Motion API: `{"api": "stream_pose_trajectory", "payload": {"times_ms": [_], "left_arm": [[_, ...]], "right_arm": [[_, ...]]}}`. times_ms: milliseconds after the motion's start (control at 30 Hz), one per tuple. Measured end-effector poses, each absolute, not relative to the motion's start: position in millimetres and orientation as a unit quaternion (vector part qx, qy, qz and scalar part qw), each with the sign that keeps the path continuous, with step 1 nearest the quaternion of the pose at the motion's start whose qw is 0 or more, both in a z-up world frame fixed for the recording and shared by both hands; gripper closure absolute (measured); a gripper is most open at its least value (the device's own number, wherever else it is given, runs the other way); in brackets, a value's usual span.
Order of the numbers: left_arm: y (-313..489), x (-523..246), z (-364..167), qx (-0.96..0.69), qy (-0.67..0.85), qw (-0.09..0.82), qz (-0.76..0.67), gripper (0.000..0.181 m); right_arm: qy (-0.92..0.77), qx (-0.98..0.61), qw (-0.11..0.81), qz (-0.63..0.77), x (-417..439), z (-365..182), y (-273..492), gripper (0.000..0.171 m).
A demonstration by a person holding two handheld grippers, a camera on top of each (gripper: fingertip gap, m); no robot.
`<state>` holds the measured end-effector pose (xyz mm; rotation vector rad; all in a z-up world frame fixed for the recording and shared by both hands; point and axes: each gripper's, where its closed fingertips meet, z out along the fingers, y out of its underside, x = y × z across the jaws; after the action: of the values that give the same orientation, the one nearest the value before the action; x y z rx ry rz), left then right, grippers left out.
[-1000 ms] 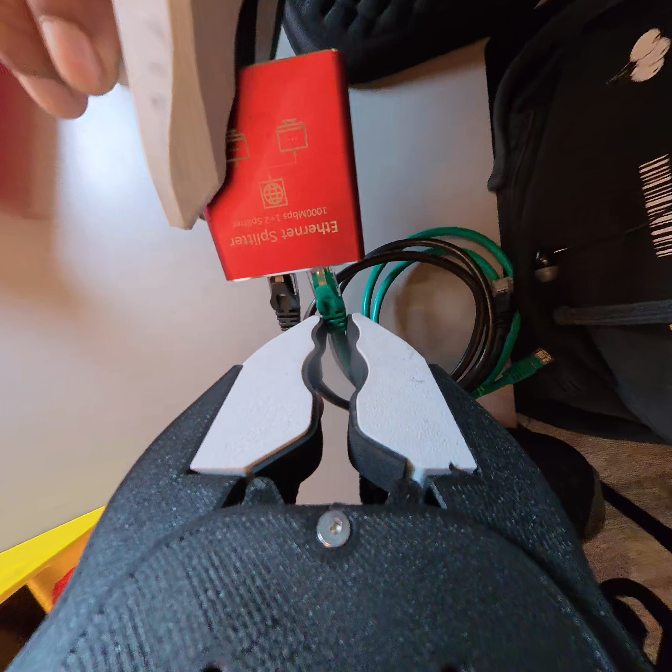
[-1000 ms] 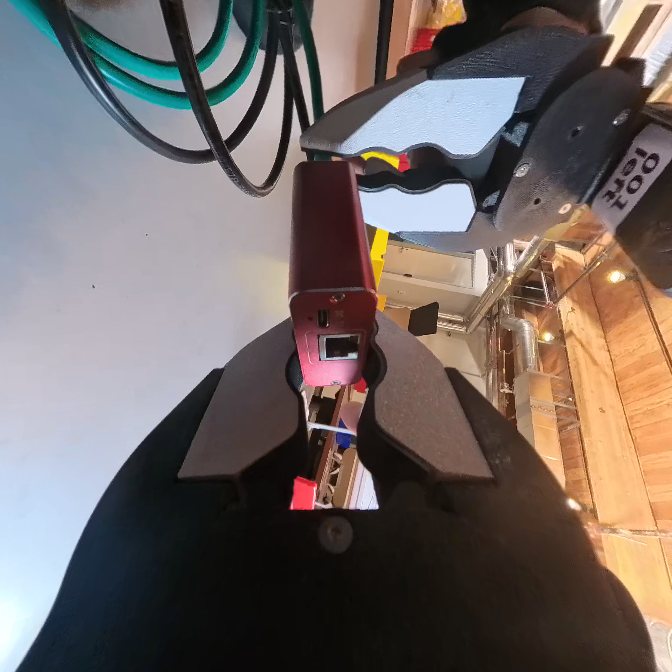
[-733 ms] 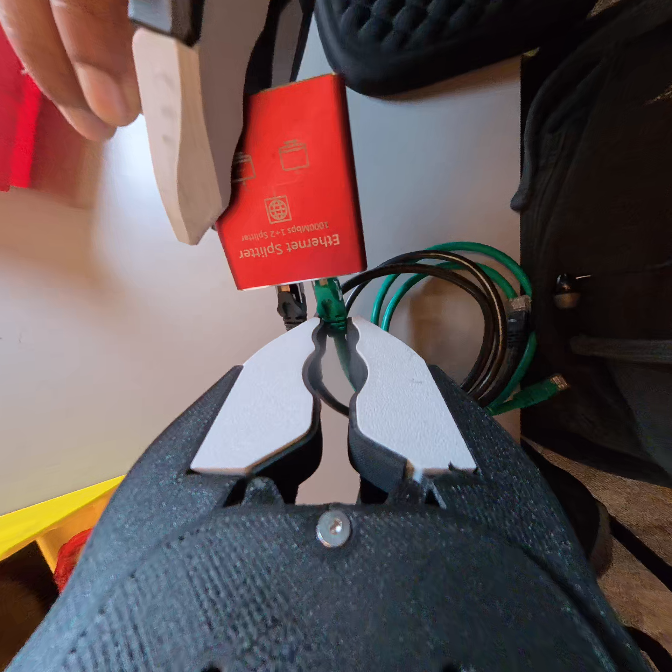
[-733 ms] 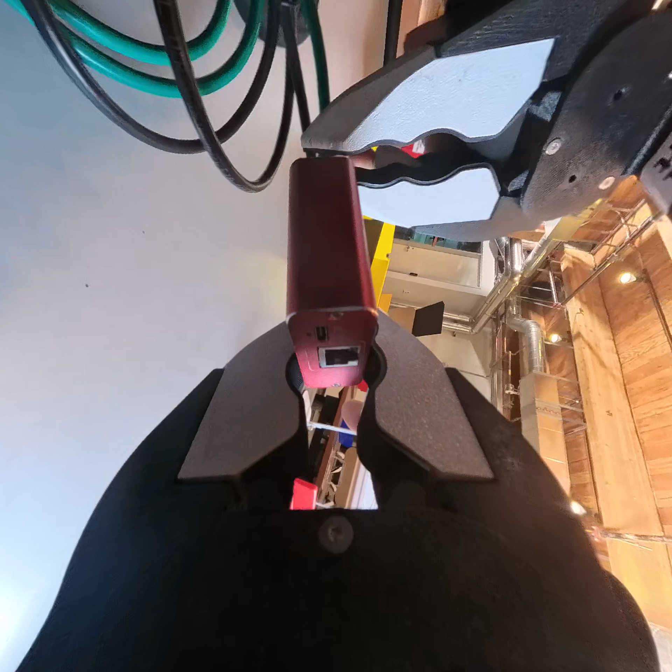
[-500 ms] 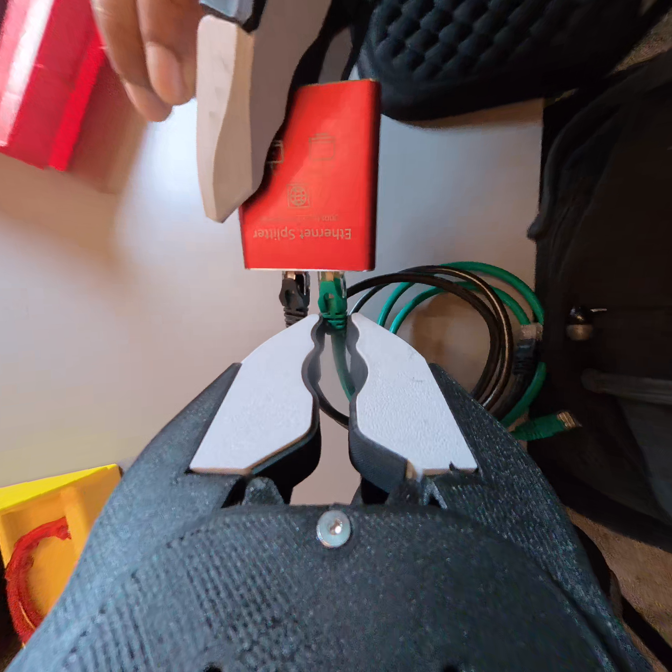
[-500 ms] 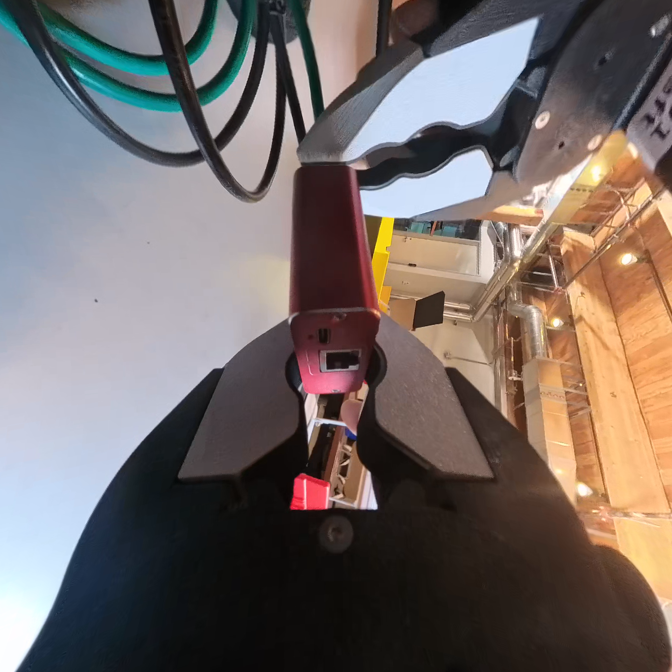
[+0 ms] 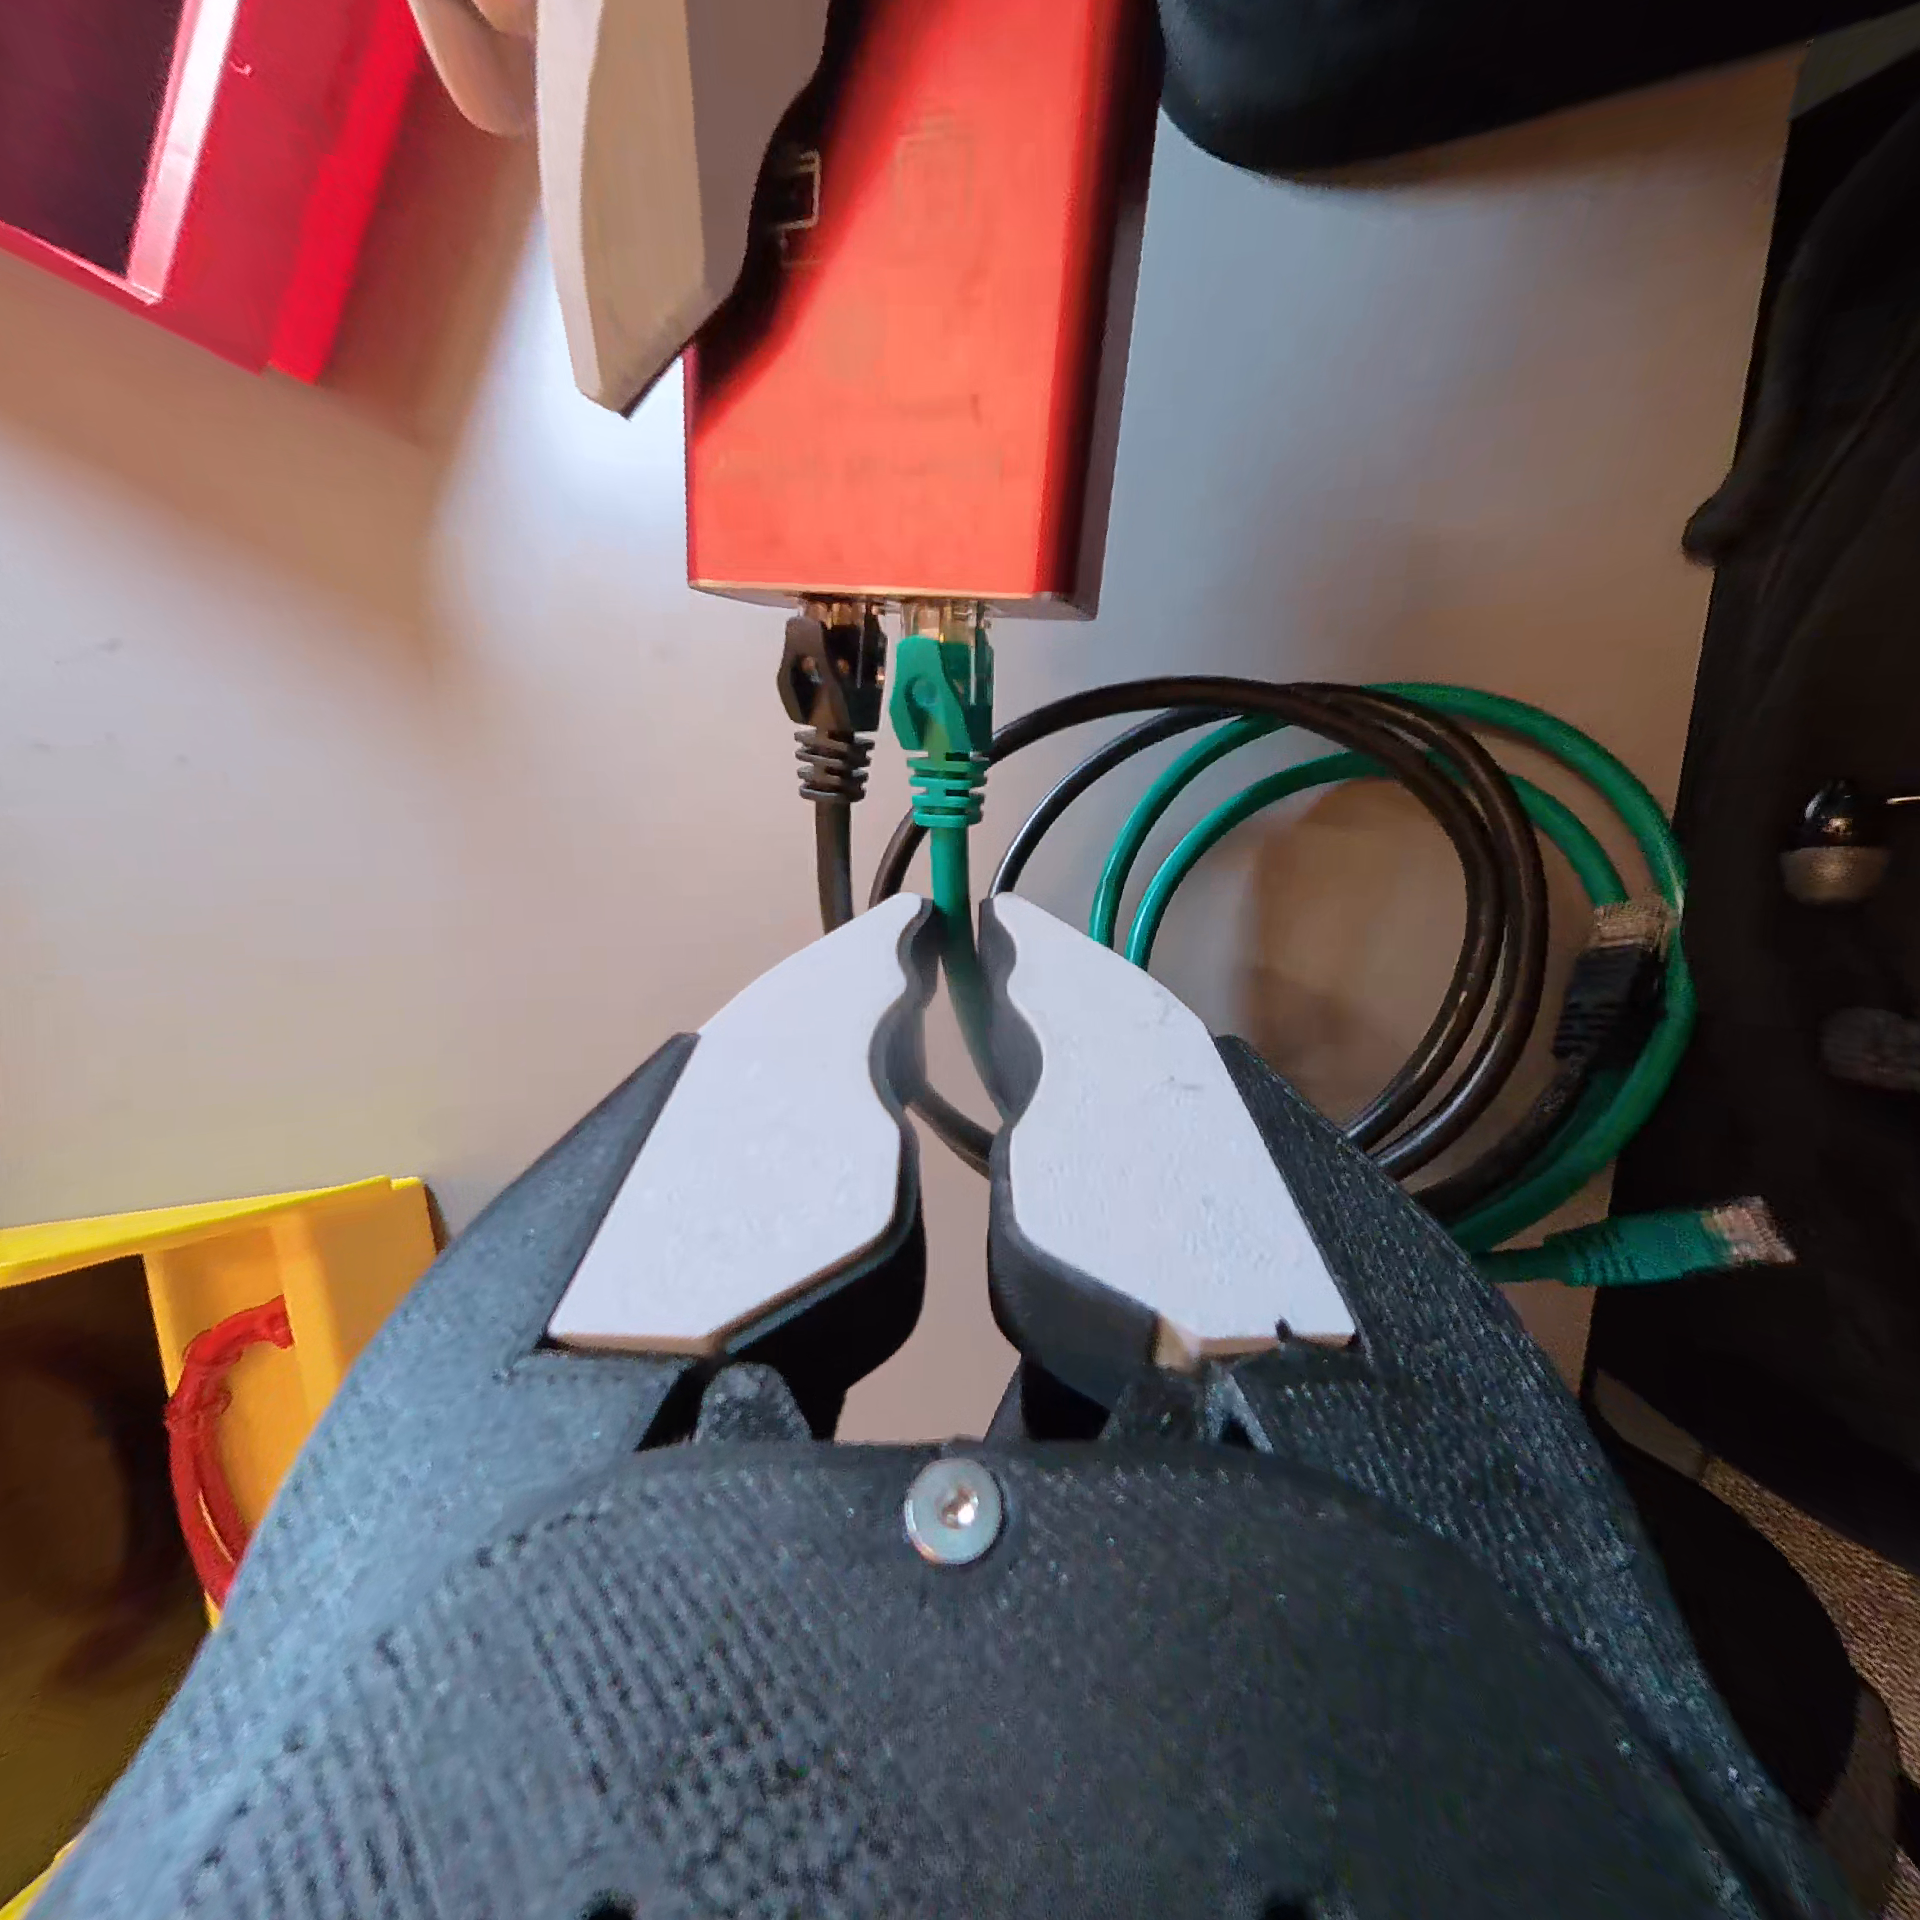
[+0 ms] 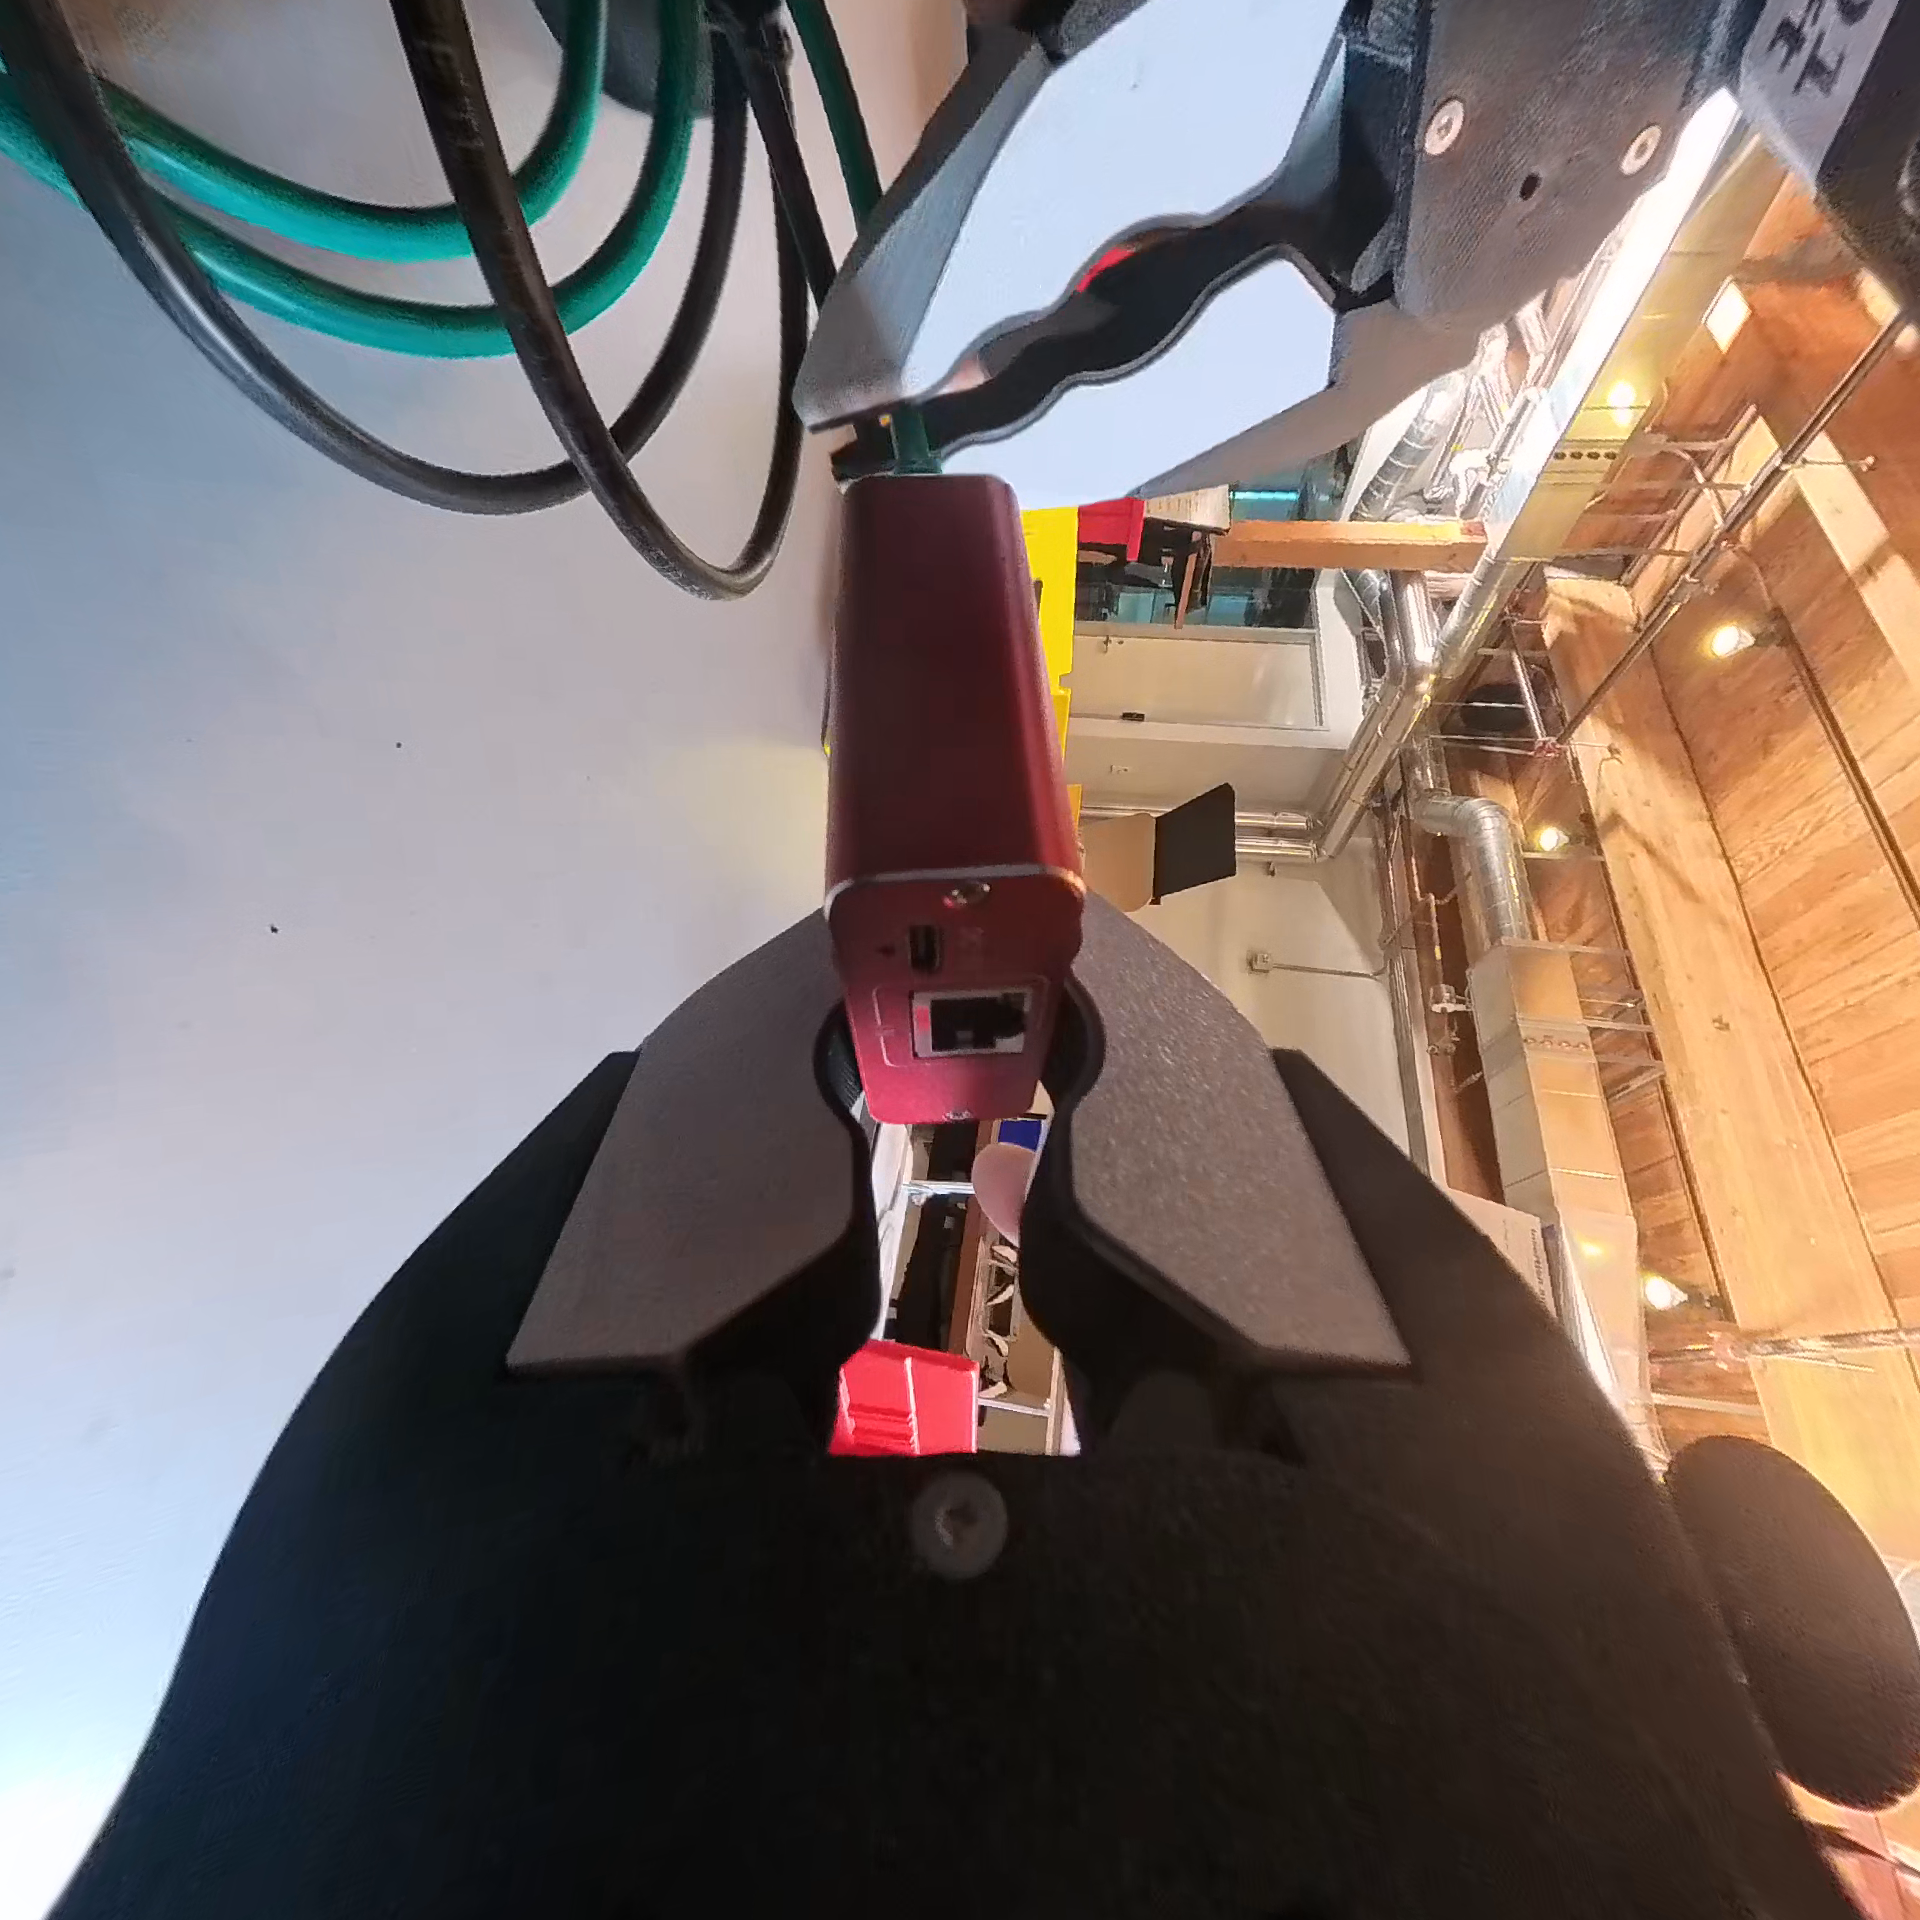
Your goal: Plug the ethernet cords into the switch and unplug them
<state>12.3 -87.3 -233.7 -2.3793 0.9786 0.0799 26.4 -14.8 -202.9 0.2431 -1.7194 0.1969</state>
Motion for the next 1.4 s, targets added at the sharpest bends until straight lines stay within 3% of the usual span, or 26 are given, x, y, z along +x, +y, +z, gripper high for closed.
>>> {"api": "stream_pose_trajectory", "payload": {"times_ms": [267,633,733,967,1133,1300,1400], "left_arm": [[-89,33,-224,-0.87,0.395,0.293,-0.046,0.177],[-73,21,-218,-0.873,0.359,0.329,-0.031,0.175],[-67,9,-195,-0.865,0.339,0.37,-0.013,0.154],[-35,24,-185,-0.818,0.353,0.446,0.084,0.135],[-11,22,-175,-0.779,0.365,0.496,0.118,0.152],[-19,36,-134,-0.722,0.334,0.603,-0.051,0.154],[-29,42,-94,-0.646,0.292,0.681,-0.182,0.154]], "right_arm": [[-0.767,0.11,0.624,0.096,27,-201,-13,0.143],[-0.773,0.064,0.626,0.077,20,-196,1,0.143],[-0.783,0.025,0.618,0.066,13,-196,17,0.142],[-0.849,-0.11,0.509,0.092,5,-203,25,0.141],[-0.877,-0.153,0.445,0.092,12,-187,24,0.141],[-0.822,-0.194,0.413,0.339,33,-136,3,0.131],[-0.759,-0.221,0.38,0.481,34,-117,-5,0.11]]}}
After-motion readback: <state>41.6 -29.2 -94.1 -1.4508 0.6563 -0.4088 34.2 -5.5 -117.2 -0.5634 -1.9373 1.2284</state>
